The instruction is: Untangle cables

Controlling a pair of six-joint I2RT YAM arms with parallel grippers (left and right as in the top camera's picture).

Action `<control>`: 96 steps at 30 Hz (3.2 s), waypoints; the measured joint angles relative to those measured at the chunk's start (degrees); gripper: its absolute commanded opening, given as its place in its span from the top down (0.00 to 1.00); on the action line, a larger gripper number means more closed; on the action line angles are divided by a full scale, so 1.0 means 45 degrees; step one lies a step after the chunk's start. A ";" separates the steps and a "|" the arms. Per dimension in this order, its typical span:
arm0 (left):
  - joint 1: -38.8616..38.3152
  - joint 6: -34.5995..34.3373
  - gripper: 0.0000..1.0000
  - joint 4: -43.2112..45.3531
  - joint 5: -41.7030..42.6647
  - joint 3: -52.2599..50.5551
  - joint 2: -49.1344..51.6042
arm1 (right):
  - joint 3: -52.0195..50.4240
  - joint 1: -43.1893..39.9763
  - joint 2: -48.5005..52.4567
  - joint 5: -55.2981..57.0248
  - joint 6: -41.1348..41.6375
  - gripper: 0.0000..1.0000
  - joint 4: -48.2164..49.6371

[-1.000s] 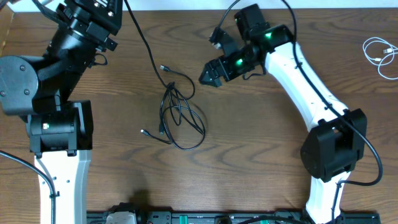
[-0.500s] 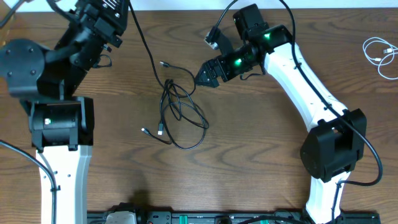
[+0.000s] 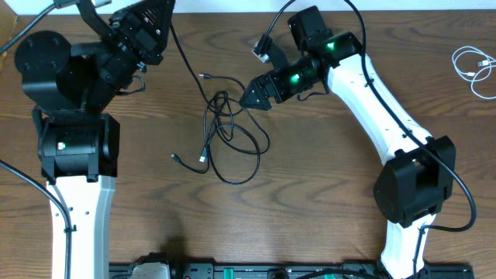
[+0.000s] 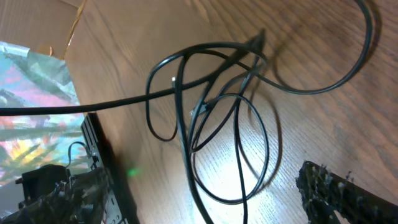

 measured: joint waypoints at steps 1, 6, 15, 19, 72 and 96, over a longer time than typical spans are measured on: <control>0.0000 0.0078 0.93 -0.0083 0.0000 0.0000 0.0000 | 0.0000 0.0044 0.0000 -0.0005 -0.0015 0.06 0.0005; 0.0000 0.0340 0.93 -0.0199 0.0000 0.0000 0.0000 | -0.0107 0.0413 0.0000 0.0000 -0.0209 0.06 0.0087; 0.0000 0.0738 0.93 -0.0855 0.0000 0.0000 0.0000 | -0.1841 0.1064 0.0000 0.1171 -0.0345 0.42 0.1001; 0.0000 0.1287 0.93 -0.1447 -0.0005 0.0000 0.0000 | -0.2526 0.1093 0.0000 0.2487 -0.0160 0.72 0.1214; 0.1642 0.5464 0.57 -0.9792 -1.0132 0.0029 0.5382 | 1.1128 -0.4629 -0.0447 0.6562 0.0787 0.99 -0.4114; 0.0646 0.7349 0.53 -0.8160 0.0223 0.0029 0.5187 | 1.0676 -0.2715 -0.0272 0.3789 0.0787 0.99 -0.5139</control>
